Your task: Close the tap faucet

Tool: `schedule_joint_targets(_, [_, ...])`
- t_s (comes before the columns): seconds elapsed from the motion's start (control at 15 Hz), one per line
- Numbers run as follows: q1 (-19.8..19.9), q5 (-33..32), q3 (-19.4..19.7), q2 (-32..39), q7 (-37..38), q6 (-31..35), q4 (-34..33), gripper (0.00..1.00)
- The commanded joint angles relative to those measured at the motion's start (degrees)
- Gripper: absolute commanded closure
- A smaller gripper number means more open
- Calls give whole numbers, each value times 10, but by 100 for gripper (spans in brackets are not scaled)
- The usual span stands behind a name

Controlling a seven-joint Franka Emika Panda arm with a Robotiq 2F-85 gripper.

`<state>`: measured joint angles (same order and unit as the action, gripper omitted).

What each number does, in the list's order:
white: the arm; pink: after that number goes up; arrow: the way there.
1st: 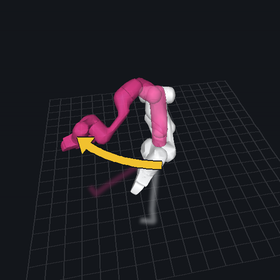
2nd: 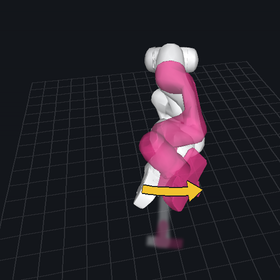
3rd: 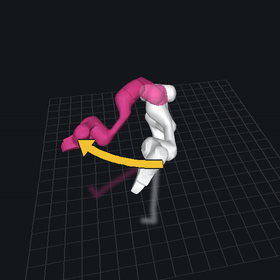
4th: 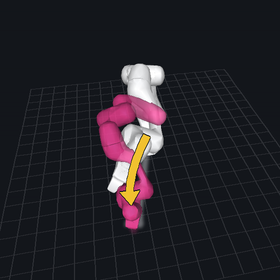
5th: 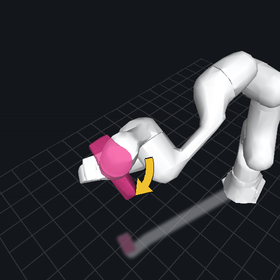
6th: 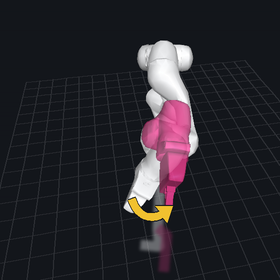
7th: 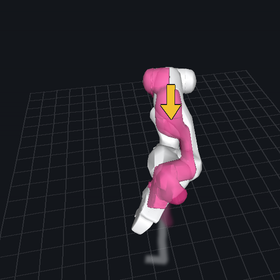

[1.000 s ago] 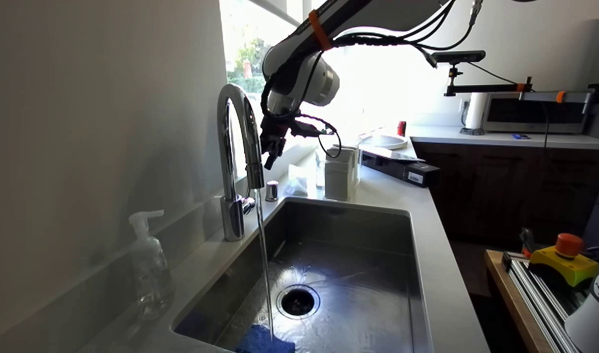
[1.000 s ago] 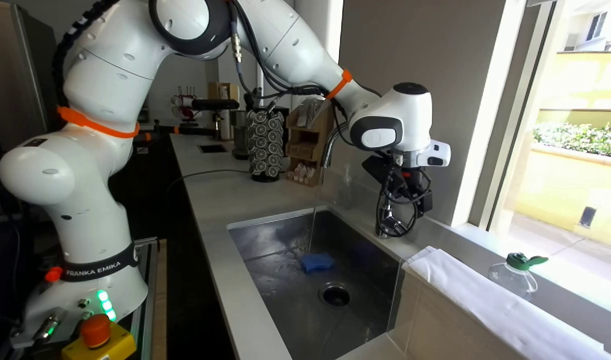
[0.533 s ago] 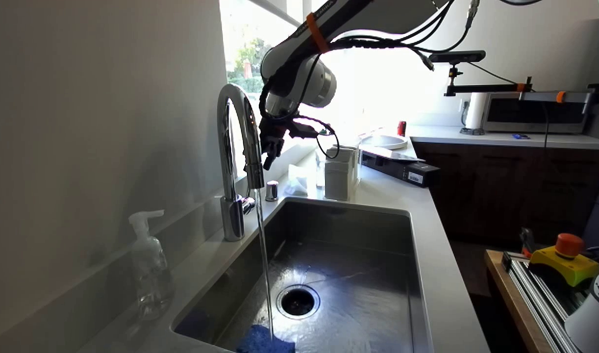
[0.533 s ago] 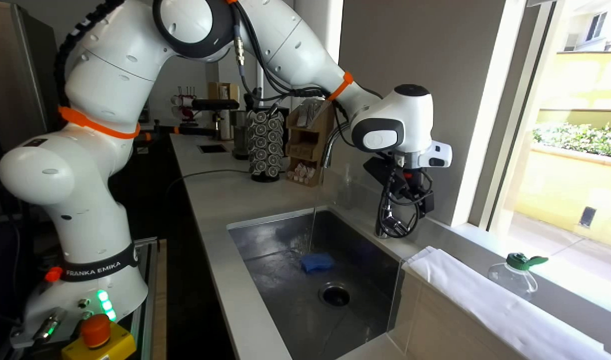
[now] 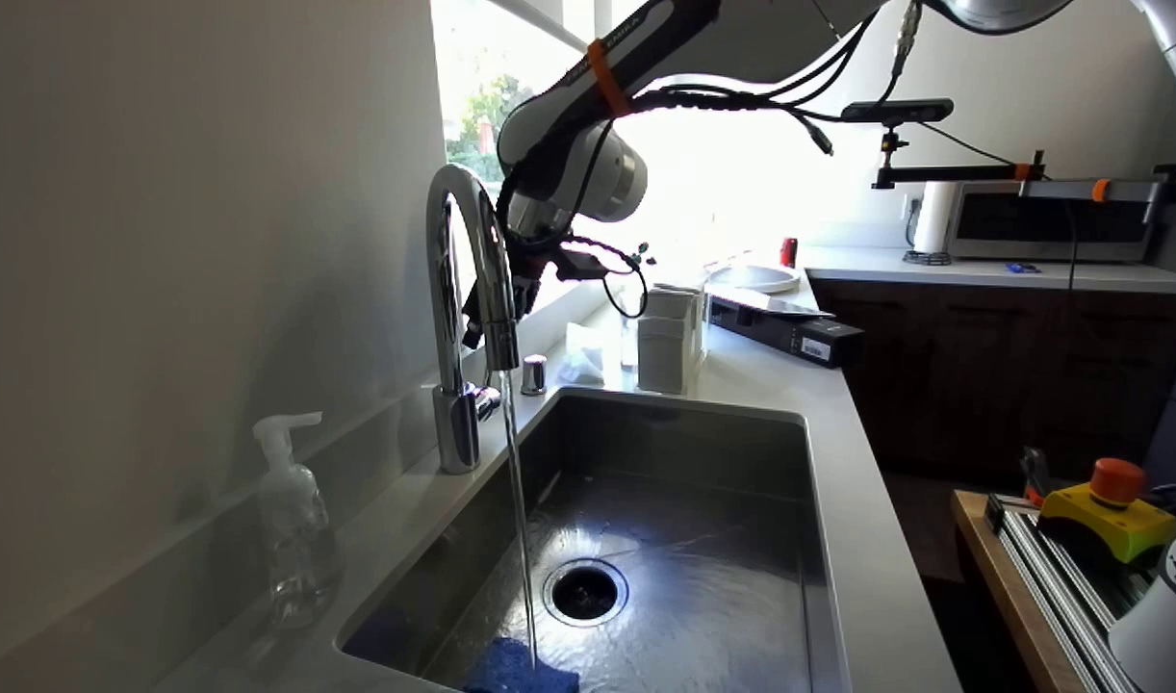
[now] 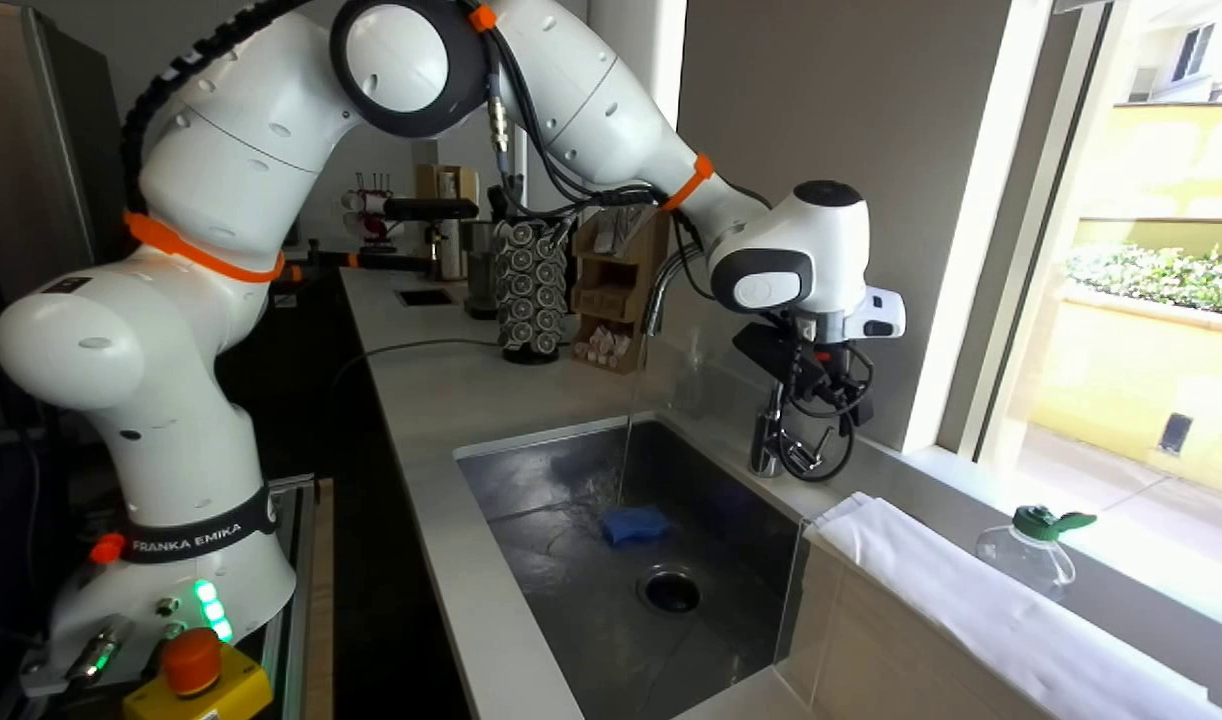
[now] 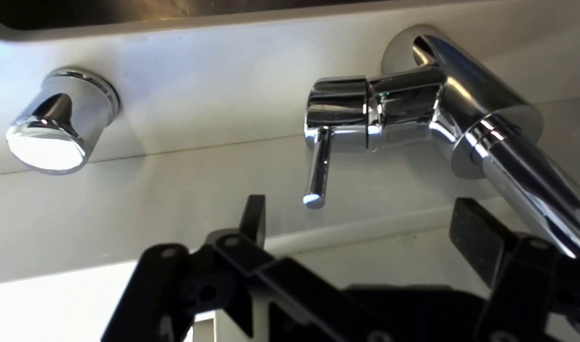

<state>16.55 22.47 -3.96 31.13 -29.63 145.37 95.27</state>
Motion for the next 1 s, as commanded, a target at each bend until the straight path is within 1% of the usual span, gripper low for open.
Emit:
schedule_joint_targets(0.0, [18,-9,-19,29,-20,-22,-38,0])
schedule_joint_targets(0.33, [24,-13,-25,48,-29,-34,-61,0])
schedule_joint_targets(0.4, [25,-13,-27,51,-30,-37,-65,3])
schedule_joint_targets(0.47, [25,-13,-27,54,-32,-40,-68,7])
schedule_joint_targets(0.53, [26,-14,-28,55,-34,-42,-70,13])
schedule_joint_targets(0.73, [26,-15,-30,61,-37,-45,-78,38])
schedule_joint_targets(0.87, [27,-16,-31,61,-39,-45,-78,47])
schedule_joint_targets(0.93, [27,-16,-31,61,-40,-45,-78,45])
